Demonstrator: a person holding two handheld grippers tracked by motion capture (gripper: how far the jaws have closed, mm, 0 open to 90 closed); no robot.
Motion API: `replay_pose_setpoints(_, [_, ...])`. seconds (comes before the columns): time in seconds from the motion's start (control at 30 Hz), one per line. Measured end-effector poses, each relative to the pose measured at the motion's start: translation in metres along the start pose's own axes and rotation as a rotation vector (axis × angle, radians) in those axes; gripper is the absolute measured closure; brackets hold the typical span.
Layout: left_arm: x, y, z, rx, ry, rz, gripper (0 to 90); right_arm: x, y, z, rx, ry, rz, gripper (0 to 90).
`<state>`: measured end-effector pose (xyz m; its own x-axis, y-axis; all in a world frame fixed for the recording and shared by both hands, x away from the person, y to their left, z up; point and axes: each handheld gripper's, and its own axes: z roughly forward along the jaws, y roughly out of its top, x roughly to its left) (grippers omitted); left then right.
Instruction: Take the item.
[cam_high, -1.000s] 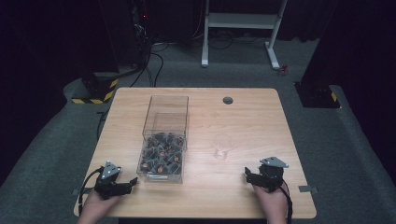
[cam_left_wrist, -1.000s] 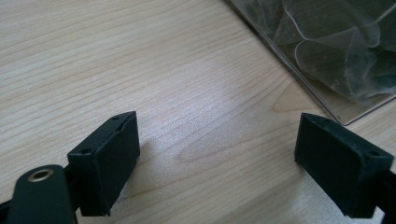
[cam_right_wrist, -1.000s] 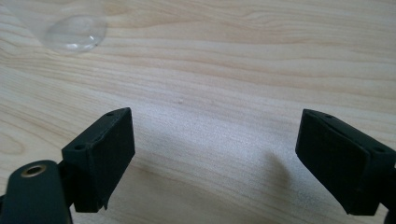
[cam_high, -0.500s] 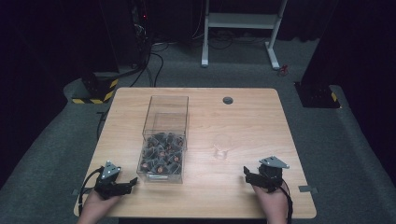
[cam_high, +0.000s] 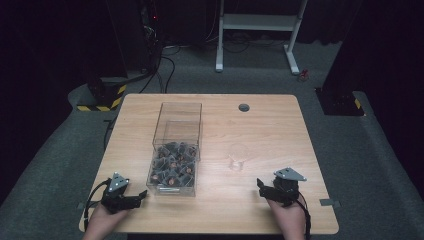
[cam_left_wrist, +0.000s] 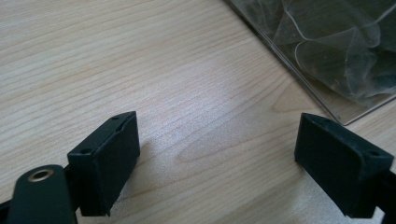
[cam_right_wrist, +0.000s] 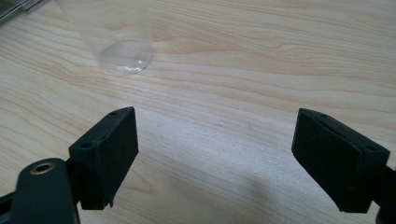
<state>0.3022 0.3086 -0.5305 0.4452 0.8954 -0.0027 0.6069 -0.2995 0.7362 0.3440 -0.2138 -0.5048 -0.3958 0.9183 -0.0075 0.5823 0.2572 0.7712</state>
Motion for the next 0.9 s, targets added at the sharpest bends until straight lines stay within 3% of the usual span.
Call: replay_pose_setpoints(0.9, [0.000, 0.000, 0.000, 0.000, 0.000, 0.000, 14.4, 0.036, 0.007, 0.000, -0.022, 0.110, -0.035, 18.7])
